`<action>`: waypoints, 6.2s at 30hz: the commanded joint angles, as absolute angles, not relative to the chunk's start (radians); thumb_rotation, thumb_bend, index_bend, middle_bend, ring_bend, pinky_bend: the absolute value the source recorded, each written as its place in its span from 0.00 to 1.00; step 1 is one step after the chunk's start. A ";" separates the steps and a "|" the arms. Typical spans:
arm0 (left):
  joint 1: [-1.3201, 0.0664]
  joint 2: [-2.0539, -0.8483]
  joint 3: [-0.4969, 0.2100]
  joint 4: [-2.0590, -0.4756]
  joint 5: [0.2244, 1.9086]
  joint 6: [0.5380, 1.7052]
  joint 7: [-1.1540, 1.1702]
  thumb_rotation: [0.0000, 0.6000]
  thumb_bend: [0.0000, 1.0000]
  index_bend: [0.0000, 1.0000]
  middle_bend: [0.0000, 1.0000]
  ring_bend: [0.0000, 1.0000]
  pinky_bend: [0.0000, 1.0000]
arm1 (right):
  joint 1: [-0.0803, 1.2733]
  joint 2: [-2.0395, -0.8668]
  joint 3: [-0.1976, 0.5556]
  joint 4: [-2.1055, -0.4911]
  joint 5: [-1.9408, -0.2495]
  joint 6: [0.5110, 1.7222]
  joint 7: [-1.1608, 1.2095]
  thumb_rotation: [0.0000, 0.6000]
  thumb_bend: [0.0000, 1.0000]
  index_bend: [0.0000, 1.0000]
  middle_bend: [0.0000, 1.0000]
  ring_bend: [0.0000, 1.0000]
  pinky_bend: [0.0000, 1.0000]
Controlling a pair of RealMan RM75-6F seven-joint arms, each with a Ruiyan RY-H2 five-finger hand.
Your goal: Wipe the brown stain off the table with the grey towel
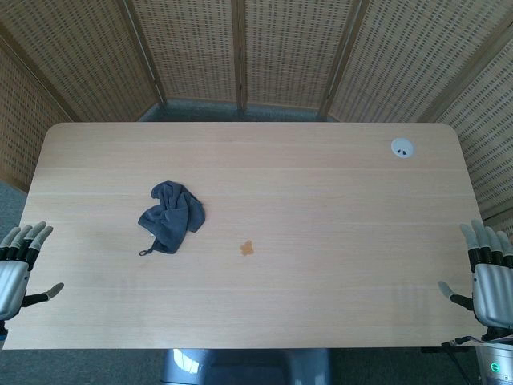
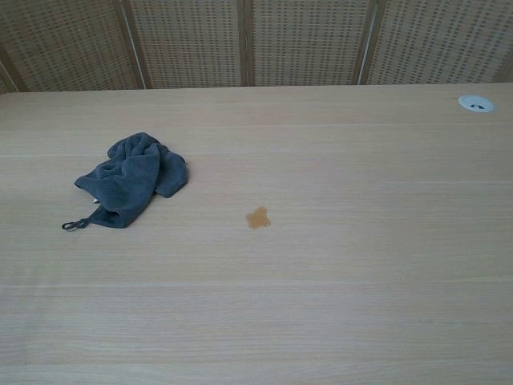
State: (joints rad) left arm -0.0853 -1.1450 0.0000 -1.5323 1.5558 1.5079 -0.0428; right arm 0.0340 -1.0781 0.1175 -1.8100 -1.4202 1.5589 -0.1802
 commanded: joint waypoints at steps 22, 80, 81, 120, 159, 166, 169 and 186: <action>-0.339 -1.217 -0.107 -1.370 1.489 1.179 -0.105 1.00 0.12 0.08 0.00 0.00 0.05 | 0.033 -1.064 0.121 -1.823 -1.402 1.545 -0.162 1.00 0.00 0.00 0.00 0.00 0.00; -0.840 -1.717 -0.139 -0.953 1.051 0.743 0.578 1.00 0.11 0.25 0.11 0.06 0.39 | 0.041 -1.005 0.140 -1.823 -1.360 1.477 0.046 1.00 0.00 0.00 0.00 0.00 0.00; -0.839 -1.723 -0.136 -0.945 1.059 0.754 0.577 1.00 0.11 0.28 0.13 0.08 0.44 | 0.042 -1.003 0.138 -1.823 -1.364 1.475 0.056 1.00 0.00 0.00 0.00 0.00 0.00; -0.781 -1.675 0.072 -0.787 1.729 1.368 -0.030 1.00 0.24 0.74 0.74 0.71 0.94 | 0.042 -0.976 0.119 -1.821 -1.409 1.473 0.138 1.00 0.00 0.00 0.00 0.00 0.00; -0.959 -1.927 0.128 -0.441 1.938 1.646 -0.142 1.00 0.23 0.73 0.71 0.69 0.93 | 0.049 -0.981 0.119 -1.823 -1.394 1.463 0.120 1.00 0.00 0.00 0.00 0.00 0.00; -1.022 -1.963 0.123 -0.421 1.935 1.581 -0.122 1.00 0.23 0.73 0.70 0.69 0.92 | 0.048 -0.973 0.123 -1.818 -1.388 1.463 0.147 1.00 0.00 0.00 0.00 0.00 0.00; -1.030 -1.973 0.119 -0.411 1.926 1.564 -0.120 1.00 0.23 0.73 0.70 0.68 0.92 | 0.048 -0.970 0.124 -1.815 -1.385 1.460 0.156 1.00 0.00 0.00 0.00 0.00 0.00; -1.083 -2.039 0.103 -0.338 1.873 1.458 -0.147 1.00 0.23 0.73 0.70 0.68 0.92 | 0.051 -0.968 0.130 -1.807 -1.372 1.453 0.163 1.00 0.00 0.00 0.00 0.00 0.00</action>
State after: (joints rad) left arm -1.0787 -2.0318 0.1039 -0.3429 1.8777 1.4657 -0.1432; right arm 0.0512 -0.9685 0.1294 -1.8073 -1.3719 1.4535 0.1626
